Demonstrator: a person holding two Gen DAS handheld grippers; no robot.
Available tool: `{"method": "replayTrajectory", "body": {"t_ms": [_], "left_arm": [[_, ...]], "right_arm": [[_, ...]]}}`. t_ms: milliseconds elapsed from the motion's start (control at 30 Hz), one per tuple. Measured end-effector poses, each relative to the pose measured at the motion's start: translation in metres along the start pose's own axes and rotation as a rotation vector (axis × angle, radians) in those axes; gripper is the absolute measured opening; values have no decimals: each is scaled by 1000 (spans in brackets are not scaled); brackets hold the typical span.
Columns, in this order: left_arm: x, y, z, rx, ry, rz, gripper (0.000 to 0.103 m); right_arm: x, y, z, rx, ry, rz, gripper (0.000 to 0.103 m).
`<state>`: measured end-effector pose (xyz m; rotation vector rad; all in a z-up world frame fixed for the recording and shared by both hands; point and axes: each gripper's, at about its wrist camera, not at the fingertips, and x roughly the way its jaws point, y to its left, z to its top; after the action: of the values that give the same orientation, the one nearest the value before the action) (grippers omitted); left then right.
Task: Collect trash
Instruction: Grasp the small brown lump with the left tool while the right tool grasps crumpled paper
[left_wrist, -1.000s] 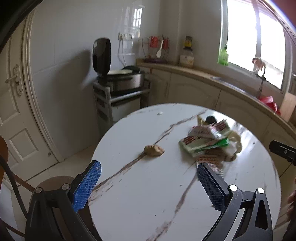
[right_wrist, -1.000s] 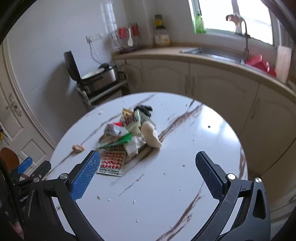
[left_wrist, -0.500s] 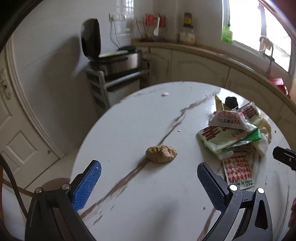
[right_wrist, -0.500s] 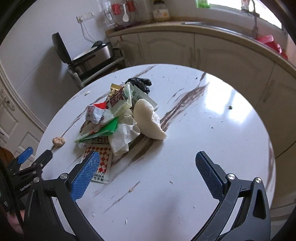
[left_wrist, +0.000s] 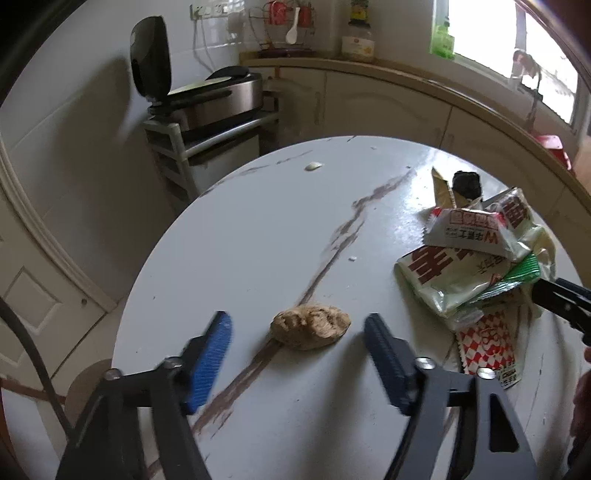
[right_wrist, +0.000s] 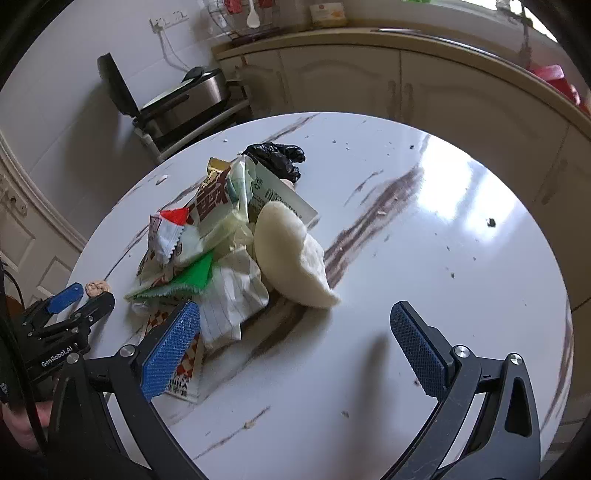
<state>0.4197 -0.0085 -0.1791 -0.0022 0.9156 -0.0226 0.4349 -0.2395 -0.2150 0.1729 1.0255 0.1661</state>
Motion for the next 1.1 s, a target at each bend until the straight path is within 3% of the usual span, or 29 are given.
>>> {"method": "replayTrajectory", "body": {"t_ms": [100, 200, 233, 267, 367, 467, 667, 767, 1100], "left_arm": [[4, 1, 2, 7, -1, -25, 39], [6, 4, -1, 3, -3, -38, 39], [7, 5, -1, 1, -3, -44, 39], [5, 6, -4, -1, -3, -51, 39], [3, 7, -11, -13, -5, -68, 39], [-5, 7, -19, -24, -5, -80, 39], [-5, 17, -24, -24, -6, -105, 39], [-6, 18, -26, -21, -6, -114, 38], [-7, 20, -26, -19, -8, -123, 38]], "right_arm": [[10, 2, 8, -15, 13, 11, 103], [16, 5, 13, -27, 23, 36, 103], [17, 6, 14, -30, 22, 50, 98], [17, 7, 14, -40, 12, 62, 85], [15, 11, 12, -70, 8, 78, 59], [11, 4, 8, -52, 7, 97, 38], [-2, -11, -6, -41, 13, 133, 39], [-9, -11, -10, -47, -2, 144, 46], [14, -2, 19, -8, -30, 176, 50]]}}
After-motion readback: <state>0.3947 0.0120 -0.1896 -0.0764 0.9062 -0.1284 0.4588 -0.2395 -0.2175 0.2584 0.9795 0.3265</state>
